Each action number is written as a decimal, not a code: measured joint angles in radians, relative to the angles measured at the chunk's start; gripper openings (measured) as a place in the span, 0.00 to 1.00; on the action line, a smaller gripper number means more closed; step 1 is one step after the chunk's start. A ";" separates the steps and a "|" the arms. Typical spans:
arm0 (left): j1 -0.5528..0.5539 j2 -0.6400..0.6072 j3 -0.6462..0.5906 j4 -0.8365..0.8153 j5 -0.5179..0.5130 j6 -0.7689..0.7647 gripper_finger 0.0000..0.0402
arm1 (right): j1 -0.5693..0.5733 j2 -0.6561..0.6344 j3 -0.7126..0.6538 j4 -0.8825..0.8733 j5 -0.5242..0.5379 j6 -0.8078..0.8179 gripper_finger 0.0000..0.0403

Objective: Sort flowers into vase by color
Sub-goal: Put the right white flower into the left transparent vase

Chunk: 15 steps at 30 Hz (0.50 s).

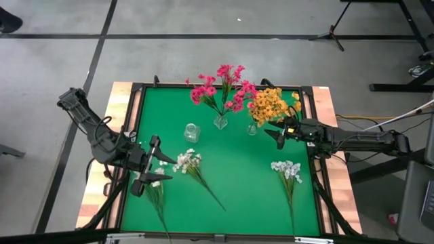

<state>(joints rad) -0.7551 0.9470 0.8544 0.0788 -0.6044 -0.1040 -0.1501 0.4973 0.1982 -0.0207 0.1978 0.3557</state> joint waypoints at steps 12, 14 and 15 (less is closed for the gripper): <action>0.000 0.001 -0.001 0.003 -0.001 -0.017 0.53 | -0.001 -0.085 0.000 -0.064 0.072 0.009 0.62; 0.000 0.001 -0.001 0.003 -0.001 -0.020 0.53 | -0.001 -0.107 0.000 -0.114 0.066 0.034 0.62; 0.000 0.001 -0.001 0.003 -0.001 -0.019 0.53 | -0.001 -0.116 0.000 -0.137 0.055 0.046 0.62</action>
<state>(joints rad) -0.7555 0.9478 0.8536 0.0818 -0.6054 -0.1232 -0.1510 0.3814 0.1982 -0.1581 0.2532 0.4017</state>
